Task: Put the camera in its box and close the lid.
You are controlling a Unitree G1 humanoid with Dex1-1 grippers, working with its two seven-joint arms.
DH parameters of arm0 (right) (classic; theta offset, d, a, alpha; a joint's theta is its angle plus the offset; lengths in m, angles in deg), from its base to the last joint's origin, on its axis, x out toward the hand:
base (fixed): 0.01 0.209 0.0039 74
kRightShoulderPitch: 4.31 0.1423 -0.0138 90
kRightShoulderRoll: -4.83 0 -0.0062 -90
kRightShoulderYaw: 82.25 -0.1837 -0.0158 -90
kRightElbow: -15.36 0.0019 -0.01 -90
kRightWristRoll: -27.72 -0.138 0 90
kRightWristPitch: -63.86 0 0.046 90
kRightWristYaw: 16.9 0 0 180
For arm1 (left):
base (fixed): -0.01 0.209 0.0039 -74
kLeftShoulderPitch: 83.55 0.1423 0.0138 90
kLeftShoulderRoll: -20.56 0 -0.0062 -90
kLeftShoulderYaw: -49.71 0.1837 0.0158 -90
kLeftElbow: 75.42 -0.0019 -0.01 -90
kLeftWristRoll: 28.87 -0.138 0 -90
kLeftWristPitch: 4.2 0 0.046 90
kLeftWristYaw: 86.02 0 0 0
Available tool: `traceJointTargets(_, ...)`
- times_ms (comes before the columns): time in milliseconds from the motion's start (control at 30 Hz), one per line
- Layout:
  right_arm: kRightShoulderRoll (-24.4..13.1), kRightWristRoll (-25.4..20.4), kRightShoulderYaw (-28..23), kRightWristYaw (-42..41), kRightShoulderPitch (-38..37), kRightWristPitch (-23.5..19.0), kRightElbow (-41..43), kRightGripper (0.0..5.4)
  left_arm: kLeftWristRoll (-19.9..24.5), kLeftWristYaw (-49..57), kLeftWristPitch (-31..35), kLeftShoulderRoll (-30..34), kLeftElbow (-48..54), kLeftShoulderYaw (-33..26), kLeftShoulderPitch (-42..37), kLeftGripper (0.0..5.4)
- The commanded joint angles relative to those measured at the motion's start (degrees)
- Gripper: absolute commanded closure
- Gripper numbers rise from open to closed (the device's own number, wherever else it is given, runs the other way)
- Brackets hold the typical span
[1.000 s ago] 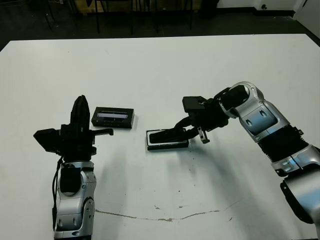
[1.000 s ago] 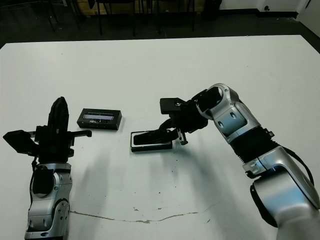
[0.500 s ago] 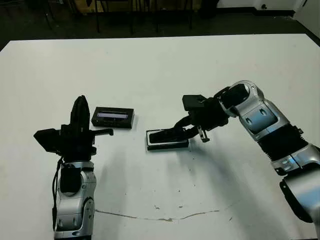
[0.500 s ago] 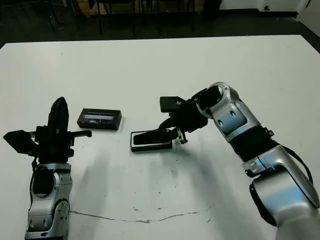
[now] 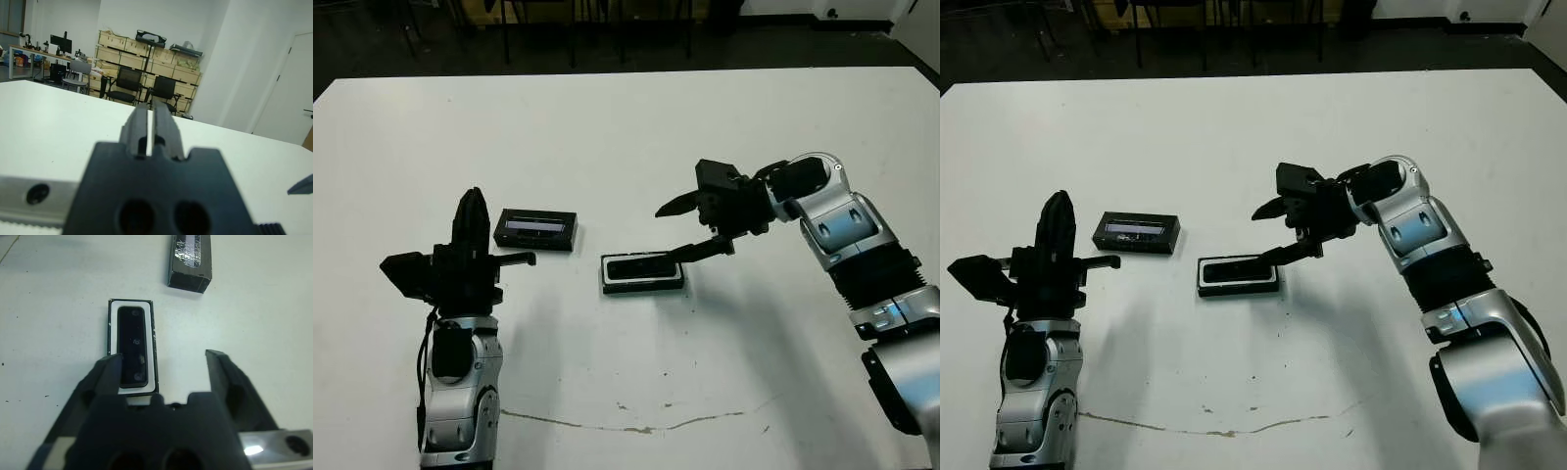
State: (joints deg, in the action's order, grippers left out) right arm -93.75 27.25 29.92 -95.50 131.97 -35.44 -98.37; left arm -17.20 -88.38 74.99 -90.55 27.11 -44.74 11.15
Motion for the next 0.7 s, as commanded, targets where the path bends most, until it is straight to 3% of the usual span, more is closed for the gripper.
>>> traceJointTargets(33, -0.59, 0.05, -0.51, 1.45, -1.72, -0.32, 1.18, 1.12, 0.54, 0.14, 0.60, -0.08, -0.61, -0.14, 0.43, 5.40)
traceJointTargets(133, -0.71, -0.35, -2.96, 5.99, -3.80, -2.47, 5.17, 0.59, -0.03, 0.39, 0.29, 0.03, -0.68, -0.16, 0.56, 5.40)
traceJointTargets(233, 0.55, -2.37, -8.80, 15.63, -8.96, -8.09, 13.52, 0.06, 0.21, 0.37, 0.70, 0.06, -0.44, -0.28, 0.71, 5.40)
traceJointTargets(333, 2.37, -4.93, -13.73, 24.52, -14.48, -12.13, 22.14, 0.02, -0.22, 0.48, 0.85, 0.24, -0.21, -0.29, 0.89, 5.40)
traceJointTargets(467, 4.75, -6.58, -17.52, 34.60, -20.66, -15.24, 32.68, 0.52, -0.19, 0.35, 0.56, 0.11, -0.36, -0.18, 0.92, 5.40)
traceJointTargets(700, 6.77, -6.17, -16.91, 43.17, -27.91, -11.34, 41.23, 1.81, 0.15, 0.25, 0.80, 0.14, -0.34, -0.30, 0.88, 5.40)
